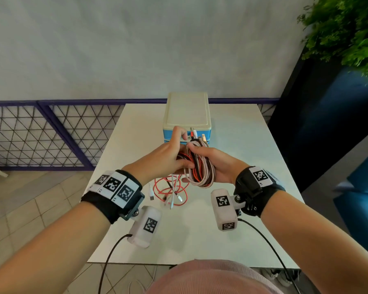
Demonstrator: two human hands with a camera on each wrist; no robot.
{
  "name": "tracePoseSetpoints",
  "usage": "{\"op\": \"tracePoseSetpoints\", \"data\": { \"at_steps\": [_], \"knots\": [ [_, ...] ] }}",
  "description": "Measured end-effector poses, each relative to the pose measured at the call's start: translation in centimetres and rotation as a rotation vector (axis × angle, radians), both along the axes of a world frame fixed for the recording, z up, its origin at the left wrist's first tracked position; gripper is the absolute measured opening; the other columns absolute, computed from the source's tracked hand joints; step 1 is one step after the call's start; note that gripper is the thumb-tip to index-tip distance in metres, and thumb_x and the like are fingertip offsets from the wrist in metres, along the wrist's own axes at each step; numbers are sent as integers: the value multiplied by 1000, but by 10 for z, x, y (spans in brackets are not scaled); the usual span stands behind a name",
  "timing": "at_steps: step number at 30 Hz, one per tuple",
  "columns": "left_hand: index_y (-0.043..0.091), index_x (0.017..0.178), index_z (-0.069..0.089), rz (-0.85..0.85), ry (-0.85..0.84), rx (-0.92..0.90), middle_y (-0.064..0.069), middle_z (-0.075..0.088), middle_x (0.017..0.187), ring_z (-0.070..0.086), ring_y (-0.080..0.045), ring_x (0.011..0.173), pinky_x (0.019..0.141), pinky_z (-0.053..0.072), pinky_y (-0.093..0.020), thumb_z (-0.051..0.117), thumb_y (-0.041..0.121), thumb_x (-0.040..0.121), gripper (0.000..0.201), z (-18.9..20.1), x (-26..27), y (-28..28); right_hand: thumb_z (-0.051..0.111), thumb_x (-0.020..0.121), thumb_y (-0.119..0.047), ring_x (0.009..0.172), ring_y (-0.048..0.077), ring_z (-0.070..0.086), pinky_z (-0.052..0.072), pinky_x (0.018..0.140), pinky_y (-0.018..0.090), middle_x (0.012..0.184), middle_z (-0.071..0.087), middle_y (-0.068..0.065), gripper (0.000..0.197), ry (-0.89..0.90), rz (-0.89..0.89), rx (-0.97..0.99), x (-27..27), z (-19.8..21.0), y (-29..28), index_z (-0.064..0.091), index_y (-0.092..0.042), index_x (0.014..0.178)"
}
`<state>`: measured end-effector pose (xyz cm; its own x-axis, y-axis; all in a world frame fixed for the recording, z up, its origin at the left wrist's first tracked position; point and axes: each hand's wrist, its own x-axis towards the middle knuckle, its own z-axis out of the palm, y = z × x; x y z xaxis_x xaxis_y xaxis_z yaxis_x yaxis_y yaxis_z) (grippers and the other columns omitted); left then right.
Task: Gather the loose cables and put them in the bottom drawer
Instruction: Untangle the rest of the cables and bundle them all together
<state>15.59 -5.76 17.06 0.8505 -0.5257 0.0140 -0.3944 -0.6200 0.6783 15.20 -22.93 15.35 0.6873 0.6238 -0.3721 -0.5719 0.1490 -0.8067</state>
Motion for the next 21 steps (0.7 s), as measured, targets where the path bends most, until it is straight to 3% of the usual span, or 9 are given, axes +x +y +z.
{"op": "tracePoseSetpoints", "data": {
  "at_steps": [2,4,6,9,11,13,15,16,21],
  "knots": [
    [34,105,18,-9,-38,48,-11,66,103,67,-24,75,68,57,-44,69,22,83,57,-1,1,1,40,100,-38,113,42,58,47,97,48,127,51,28,44,17,32,55,-3,-3,1,51,-9,132],
    [33,106,18,-7,-49,50,-11,68,99,67,-22,73,69,56,-45,74,25,79,62,-2,1,2,40,99,-38,99,37,67,54,87,43,116,54,31,41,13,39,50,-5,-3,1,56,-10,125],
    [30,104,19,22,-42,8,-7,71,89,67,-18,65,65,56,-39,79,27,73,68,-2,1,2,42,98,-37,74,23,69,58,69,34,90,66,19,36,-3,72,-5,-7,-2,2,63,-9,101],
    [23,106,21,67,-17,-10,1,68,74,57,-5,52,55,49,-23,83,32,67,74,-2,5,0,45,99,-35,55,12,54,50,57,25,66,55,4,41,-36,141,-58,-6,-3,0,51,-11,66],
    [21,105,23,97,126,-31,4,63,70,49,-6,51,55,45,-23,81,27,71,68,-2,9,1,50,97,-32,52,11,49,48,53,24,63,48,1,35,-66,144,-94,-3,0,-3,47,-13,68],
    [19,104,27,107,427,-170,-2,58,68,46,-12,53,54,44,-26,76,23,78,55,-2,12,8,54,96,-27,51,11,46,46,51,24,63,45,1,19,-83,117,-121,-2,4,-8,55,-13,82],
    [15,101,34,82,671,-309,-3,53,65,45,-14,53,55,42,-27,68,32,82,42,-3,13,14,54,97,-19,51,11,45,45,51,24,63,44,1,7,-112,99,-143,0,7,-14,58,-14,99],
    [13,99,39,64,755,-336,-2,52,63,45,-14,53,55,42,-26,62,39,83,38,-4,13,17,54,97,-16,51,11,45,44,51,24,63,45,1,4,-140,103,-166,0,7,-16,56,-13,98],
    [10,89,48,27,933,-234,4,40,50,37,-10,44,49,36,-21,29,52,95,46,-4,11,25,51,98,-12,52,12,45,46,52,24,62,47,1,5,-213,59,-239,3,4,-21,53,-10,102]
  ]
}}
